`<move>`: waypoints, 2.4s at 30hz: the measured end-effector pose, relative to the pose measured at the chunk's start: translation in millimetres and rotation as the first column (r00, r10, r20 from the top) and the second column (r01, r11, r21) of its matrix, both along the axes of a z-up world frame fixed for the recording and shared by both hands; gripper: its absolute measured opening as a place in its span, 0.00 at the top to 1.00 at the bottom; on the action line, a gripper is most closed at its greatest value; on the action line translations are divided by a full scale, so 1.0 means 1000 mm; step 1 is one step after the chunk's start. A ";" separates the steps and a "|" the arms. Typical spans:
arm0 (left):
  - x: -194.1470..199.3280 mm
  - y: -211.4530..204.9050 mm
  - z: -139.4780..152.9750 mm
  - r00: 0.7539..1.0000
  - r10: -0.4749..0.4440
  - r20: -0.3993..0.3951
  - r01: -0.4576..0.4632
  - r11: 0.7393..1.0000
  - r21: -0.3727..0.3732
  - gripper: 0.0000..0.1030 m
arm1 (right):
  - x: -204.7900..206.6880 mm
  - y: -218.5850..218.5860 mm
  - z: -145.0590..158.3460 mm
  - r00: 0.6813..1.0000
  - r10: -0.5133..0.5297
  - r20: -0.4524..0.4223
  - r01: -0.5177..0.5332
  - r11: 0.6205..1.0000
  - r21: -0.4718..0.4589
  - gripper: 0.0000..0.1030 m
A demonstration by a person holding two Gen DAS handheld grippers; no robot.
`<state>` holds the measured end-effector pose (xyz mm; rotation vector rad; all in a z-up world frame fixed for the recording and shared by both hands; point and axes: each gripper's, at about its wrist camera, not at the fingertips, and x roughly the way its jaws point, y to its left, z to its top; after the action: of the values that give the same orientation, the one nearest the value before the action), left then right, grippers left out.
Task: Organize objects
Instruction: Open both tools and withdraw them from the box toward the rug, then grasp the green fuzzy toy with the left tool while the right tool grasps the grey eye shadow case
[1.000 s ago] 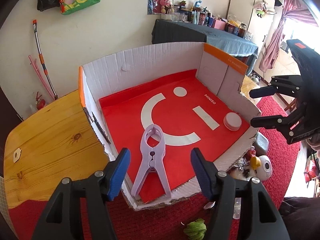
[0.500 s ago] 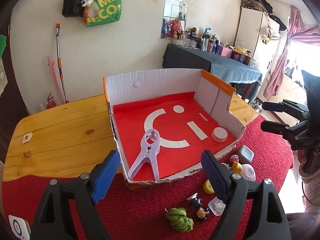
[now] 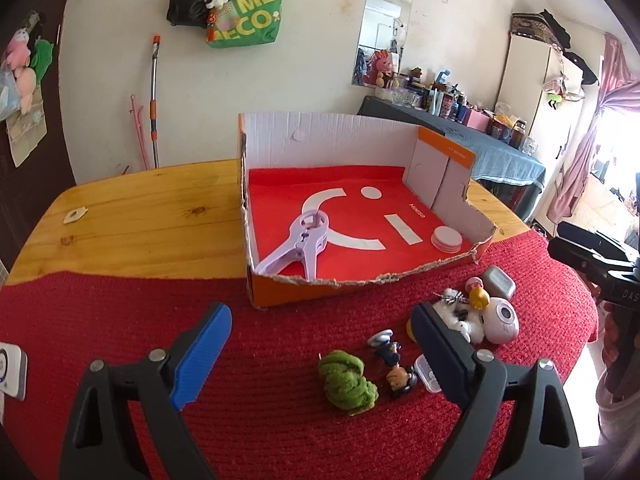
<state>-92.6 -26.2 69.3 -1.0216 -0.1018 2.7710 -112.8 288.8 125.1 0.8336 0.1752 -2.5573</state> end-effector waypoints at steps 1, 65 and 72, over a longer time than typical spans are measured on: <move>0.002 0.000 -0.003 1.000 0.014 0.004 -0.014 1.000 0.006 0.10 | 0.002 0.001 -0.004 1.000 -0.006 0.010 0.006 1.000 -0.015 0.16; -0.001 0.011 -0.052 0.986 -0.008 0.167 0.012 1.000 -0.026 0.14 | -0.044 -0.001 -0.082 0.973 -0.053 0.223 0.023 0.991 0.134 0.16; 0.002 0.013 -0.050 0.989 -0.046 0.142 0.050 0.998 -0.023 0.48 | -0.041 -0.007 -0.082 0.976 -0.016 0.216 -0.014 0.990 0.139 0.35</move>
<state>-90.2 -12.8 19.4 -1.2110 -0.0596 2.6613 -153.8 282.0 42.7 1.1577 0.2889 -2.4545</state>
